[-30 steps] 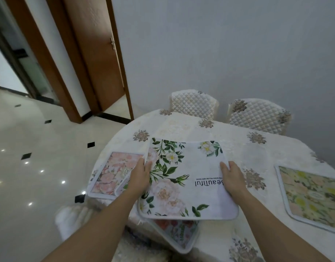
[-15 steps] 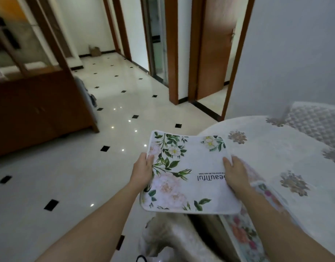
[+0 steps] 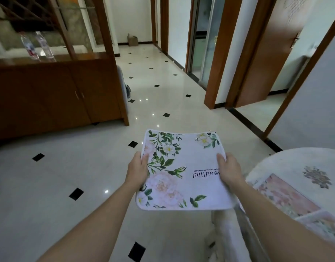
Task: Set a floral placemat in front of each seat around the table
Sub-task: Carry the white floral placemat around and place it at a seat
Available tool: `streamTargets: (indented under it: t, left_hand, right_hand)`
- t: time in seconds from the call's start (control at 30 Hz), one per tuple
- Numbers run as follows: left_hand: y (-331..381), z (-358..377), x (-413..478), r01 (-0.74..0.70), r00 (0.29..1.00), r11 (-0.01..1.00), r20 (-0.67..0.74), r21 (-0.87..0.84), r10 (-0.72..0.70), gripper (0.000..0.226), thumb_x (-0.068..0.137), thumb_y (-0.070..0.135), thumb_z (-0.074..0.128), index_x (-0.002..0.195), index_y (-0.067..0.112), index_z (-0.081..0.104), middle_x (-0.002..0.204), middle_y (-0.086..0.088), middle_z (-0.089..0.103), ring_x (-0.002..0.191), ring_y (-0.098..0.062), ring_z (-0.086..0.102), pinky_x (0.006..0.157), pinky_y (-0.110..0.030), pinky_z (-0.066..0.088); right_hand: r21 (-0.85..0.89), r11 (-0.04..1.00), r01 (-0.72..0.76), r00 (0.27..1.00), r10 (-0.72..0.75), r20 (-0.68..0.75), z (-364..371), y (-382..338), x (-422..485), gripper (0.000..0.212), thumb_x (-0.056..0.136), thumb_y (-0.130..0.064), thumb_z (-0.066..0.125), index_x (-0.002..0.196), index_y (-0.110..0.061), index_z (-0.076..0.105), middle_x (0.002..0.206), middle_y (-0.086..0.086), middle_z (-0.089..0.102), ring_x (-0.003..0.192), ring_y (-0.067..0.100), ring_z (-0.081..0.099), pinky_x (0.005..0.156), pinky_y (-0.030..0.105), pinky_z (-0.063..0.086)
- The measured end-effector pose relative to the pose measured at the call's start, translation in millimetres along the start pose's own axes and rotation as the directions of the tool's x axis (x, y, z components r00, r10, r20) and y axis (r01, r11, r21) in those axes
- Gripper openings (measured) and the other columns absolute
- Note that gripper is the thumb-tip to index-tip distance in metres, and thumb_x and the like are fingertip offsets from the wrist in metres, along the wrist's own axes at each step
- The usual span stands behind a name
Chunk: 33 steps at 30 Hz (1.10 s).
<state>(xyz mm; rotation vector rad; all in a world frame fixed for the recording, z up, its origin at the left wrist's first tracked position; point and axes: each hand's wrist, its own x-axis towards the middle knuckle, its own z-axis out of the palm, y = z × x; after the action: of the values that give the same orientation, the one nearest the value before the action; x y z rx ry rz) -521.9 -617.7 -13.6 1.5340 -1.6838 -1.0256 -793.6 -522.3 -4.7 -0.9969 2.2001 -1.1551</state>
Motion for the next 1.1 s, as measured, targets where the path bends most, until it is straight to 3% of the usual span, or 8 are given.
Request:
streamTargets:
  t: [0.17, 0.33, 0.5, 0.63, 0.9, 1.1]
  left_hand:
    - [-7.3, -37.1, 85.9, 0.008, 1.000, 1.000, -0.008, -0.002, -0.008, 0.026, 0.105, 0.033, 0.037, 0.100, 0.011, 0.051, 0.085, 0.002, 0.058, 0.079, -0.016, 0.057, 0.059, -0.028, 0.042]
    - [-13.3, -48.2, 154.1, 0.022, 1.000, 1.000, 0.021, 0.012, -0.022, 0.033, 0.104, 0.035, 0.037, 0.099, 0.005, 0.050, 0.091, -0.011, 0.061, 0.086, -0.029, 0.060, 0.070, -0.040, 0.047]
    - [-4.8, -32.2, 209.0, 0.005, 0.999, 1.000, 0.053, 0.011, -0.006, 0.031, 0.104, 0.034, 0.038, 0.098, 0.007, 0.051, 0.084, -0.003, 0.058, 0.074, -0.016, 0.056, 0.057, -0.029, 0.042]
    - [5.4, -6.7, 260.6, -0.003, 0.997, 1.000, 0.075, 0.003, 0.002, 0.033, 0.104, 0.035, 0.039, 0.098, 0.005, 0.050, 0.089, -0.012, 0.061, 0.078, -0.024, 0.058, 0.063, -0.036, 0.046]
    - [55.0, 84.1, 381.9, -0.040, 0.990, 0.998, 0.134, 0.054, 0.032, 0.035, 0.104, 0.035, 0.038, 0.099, 0.004, 0.051, 0.091, -0.014, 0.061, 0.080, -0.025, 0.058, 0.064, -0.035, 0.047]
    - [114.8, 166.1, 461.5, -0.108, 0.968, 0.992, 0.234, 0.070, 0.089, 0.035, 0.104, 0.034, 0.039, 0.090, 0.002, 0.047, 0.075, -0.007, 0.051, 0.067, -0.020, 0.047, 0.057, -0.033, 0.038]
  right_hand:
    - [-0.019, 1.000, 0.006, 1.000, -0.006, -0.005, 62.0, -49.0, 60.7, 0.030, 0.100, -0.031, 0.043, 0.105, -0.005, 0.058, 0.096, 0.012, 0.061, 0.091, 0.030, 0.057, 0.075, 0.034, 0.040]
    - [-0.015, 1.000, -0.021, 1.000, 0.021, -0.013, 94.3, -74.0, 103.4, 0.029, 0.100, -0.031, 0.042, 0.103, -0.007, 0.057, 0.095, 0.012, 0.062, 0.089, 0.030, 0.057, 0.075, 0.034, 0.041]
    - [-0.032, 0.998, -0.051, 0.998, 0.049, -0.046, 107.2, -78.4, 151.9, 0.030, 0.099, -0.033, 0.042, 0.101, -0.007, 0.056, 0.095, 0.014, 0.063, 0.089, 0.031, 0.058, 0.077, 0.036, 0.045]
    - [-0.026, 0.996, -0.081, 0.994, 0.079, -0.073, 111.5, -72.3, 201.8, 0.030, 0.100, -0.032, 0.043, 0.100, -0.005, 0.056, 0.095, 0.014, 0.063, 0.089, 0.031, 0.058, 0.078, 0.037, 0.045]
    - [0.020, 0.987, -0.161, 0.977, 0.163, -0.137, 100.3, -46.9, 337.3, 0.027, 0.100, -0.033, 0.041, 0.098, -0.009, 0.054, 0.092, 0.010, 0.059, 0.084, 0.028, 0.054, 0.072, 0.032, 0.037]
    - [0.093, 0.973, -0.210, 0.953, 0.225, -0.205, 59.0, -26.6, 423.0, 0.024, 0.101, -0.032, 0.042, 0.097, -0.011, 0.053, 0.091, 0.007, 0.057, 0.086, 0.026, 0.053, 0.074, 0.030, 0.036]
